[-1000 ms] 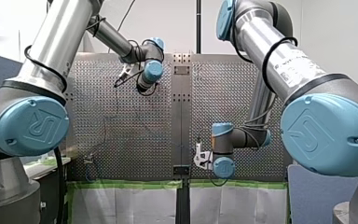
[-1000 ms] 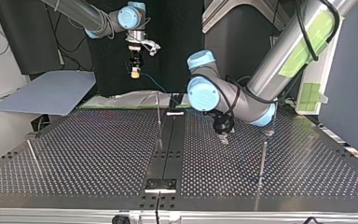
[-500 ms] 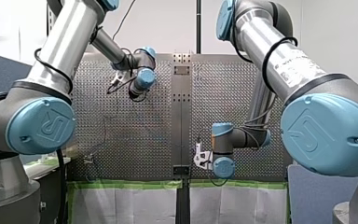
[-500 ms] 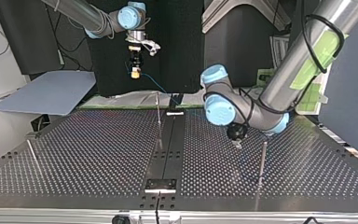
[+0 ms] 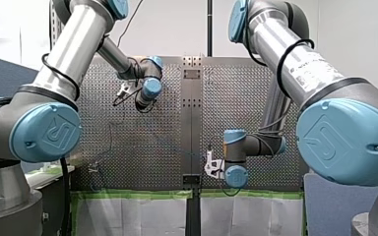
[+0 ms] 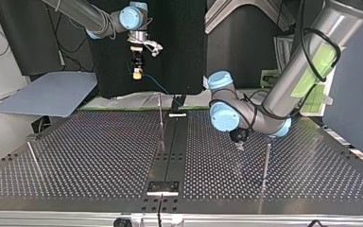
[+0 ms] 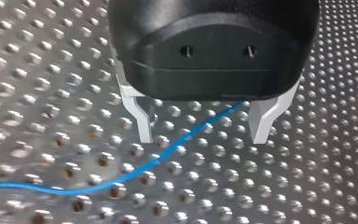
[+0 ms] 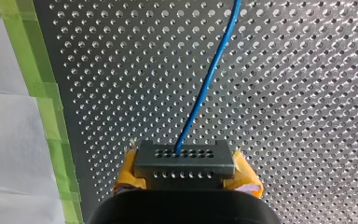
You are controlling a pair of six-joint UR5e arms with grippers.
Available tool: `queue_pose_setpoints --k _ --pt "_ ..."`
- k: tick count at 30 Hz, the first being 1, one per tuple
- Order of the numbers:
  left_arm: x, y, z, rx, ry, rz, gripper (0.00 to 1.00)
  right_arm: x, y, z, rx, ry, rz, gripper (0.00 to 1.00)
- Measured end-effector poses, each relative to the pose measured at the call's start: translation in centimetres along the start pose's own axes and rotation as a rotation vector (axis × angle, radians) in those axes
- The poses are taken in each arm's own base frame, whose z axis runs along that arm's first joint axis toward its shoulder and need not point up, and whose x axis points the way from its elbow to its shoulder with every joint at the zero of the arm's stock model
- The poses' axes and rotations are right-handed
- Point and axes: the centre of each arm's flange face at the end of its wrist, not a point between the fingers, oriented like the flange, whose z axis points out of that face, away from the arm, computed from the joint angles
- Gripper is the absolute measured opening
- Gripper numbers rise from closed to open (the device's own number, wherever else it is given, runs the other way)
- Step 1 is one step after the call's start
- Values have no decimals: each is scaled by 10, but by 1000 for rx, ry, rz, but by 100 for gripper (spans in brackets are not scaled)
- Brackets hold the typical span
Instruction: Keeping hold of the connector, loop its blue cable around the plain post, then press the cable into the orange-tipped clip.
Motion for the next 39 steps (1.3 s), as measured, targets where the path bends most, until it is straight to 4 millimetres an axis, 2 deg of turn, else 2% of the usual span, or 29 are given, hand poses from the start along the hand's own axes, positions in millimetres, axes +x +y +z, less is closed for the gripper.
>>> queue_pose_setpoints --k 5,12,30,33,39 --pt "18 -12 11 8 28 13 100 0 0 0 0 -2 -1 0" --pt "41 -39 19 46 52 30 100 0 -1 -1 1 -3 -1 0" --pt "55 -71 6 110 38 -10 100 -1 -1 -1 2 -7 -2 0" --pt "66 -84 5 130 52 -2 100 -1 -1 -1 2 -9 -1 0" --pt "88 -123 -1 185 49 -14 100 -1 -1 -2 2 -14 -4 0"
